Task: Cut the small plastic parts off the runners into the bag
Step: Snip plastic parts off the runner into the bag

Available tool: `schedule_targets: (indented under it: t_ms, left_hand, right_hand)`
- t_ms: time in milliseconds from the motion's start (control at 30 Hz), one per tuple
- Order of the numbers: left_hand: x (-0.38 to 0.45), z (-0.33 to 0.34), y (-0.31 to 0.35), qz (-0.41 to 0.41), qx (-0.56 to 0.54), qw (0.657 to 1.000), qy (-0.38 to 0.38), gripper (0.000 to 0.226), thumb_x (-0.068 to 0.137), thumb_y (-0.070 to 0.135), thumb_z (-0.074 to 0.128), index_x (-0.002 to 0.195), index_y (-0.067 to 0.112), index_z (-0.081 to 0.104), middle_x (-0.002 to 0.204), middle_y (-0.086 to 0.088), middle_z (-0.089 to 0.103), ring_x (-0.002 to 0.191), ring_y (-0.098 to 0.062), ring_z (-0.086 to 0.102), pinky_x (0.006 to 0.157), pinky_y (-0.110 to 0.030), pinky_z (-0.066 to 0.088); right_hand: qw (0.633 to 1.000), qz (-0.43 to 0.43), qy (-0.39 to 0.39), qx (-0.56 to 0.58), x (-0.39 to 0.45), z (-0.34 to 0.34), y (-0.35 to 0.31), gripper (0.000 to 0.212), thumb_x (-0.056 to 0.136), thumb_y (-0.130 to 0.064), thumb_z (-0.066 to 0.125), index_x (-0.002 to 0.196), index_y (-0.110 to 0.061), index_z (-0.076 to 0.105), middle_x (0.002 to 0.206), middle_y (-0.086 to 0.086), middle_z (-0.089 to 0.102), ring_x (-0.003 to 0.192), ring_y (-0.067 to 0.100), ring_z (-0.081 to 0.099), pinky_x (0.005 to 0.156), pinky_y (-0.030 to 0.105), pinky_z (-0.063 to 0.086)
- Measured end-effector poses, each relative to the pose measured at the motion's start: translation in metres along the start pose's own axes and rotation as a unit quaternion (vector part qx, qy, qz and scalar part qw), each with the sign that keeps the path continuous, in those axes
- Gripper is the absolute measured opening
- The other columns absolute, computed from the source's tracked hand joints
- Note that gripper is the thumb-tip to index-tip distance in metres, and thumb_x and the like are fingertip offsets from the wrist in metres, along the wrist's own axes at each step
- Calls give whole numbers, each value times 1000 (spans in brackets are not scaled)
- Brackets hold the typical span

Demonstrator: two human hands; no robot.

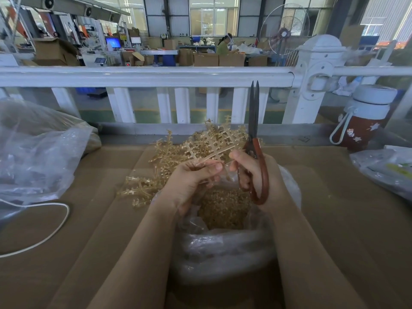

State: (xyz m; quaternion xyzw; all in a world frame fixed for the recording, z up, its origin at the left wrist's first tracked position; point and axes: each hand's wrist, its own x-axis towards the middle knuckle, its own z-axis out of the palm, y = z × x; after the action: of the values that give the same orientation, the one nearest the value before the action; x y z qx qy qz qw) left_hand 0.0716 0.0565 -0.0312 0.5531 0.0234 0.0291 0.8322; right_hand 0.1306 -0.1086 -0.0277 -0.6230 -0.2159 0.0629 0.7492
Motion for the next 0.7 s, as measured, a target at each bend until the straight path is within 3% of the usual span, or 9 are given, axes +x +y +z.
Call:
schedule_targets:
  t_ms: [133,200,267,333,500,600,700]
  left_hand:
    - [0,2,2,12,-37,999,23,12,75,12,76,85,5,75,78,-8,74,70,-13,69,65,-23,58]
    - [1,1,1,30,-54,998,31,18,74,14,75,86,1,73,76,-8,73,68,-13,69,65,-22,58]
    - [1,2,2,40,-53,997,31,20,72,16,75,85,1,73,77,-9,74,70,-13,70,67,-21,58]
    - [0,2,2,34,-62,997,24,20,72,11,75,88,-1,72,81,-12,75,69,-13,71,66,-20,58]
    - [1,6,2,47,-80,994,52,16,68,0,75,83,1,73,75,-14,74,65,-16,72,60,-21,58]
    - [2,6,2,86,-66,990,94,17,66,4,77,82,5,75,69,-7,72,60,-12,68,59,-22,57]
    - [6,0,3,106,-62,983,136,17,66,9,77,83,8,74,69,-3,70,62,-11,65,63,-21,57]
  right_hand:
    - [999,2,8,-39,0,-2,-2,18,82,-32,79,79,-16,72,52,-10,61,39,1,46,40,12,34]
    - [999,7,5,-47,0,3,-2,27,70,-34,82,84,-13,74,58,-9,67,51,0,61,52,10,46]
    - [997,11,14,-75,3,7,0,28,69,-31,85,88,-11,77,77,-1,76,75,12,73,76,26,57]
    - [992,13,25,-120,3,10,3,23,75,-27,86,91,-12,78,85,1,77,85,19,74,87,36,58]
    - [986,5,40,-161,6,7,7,17,79,-29,86,87,-17,76,80,-2,76,76,12,72,76,33,57]
    - [980,0,49,-193,7,8,7,29,72,-42,89,86,-21,74,81,0,75,80,19,72,80,41,59]
    - [973,-21,45,-224,7,6,9,42,58,-63,86,83,-32,72,78,-15,73,78,7,69,78,35,58]
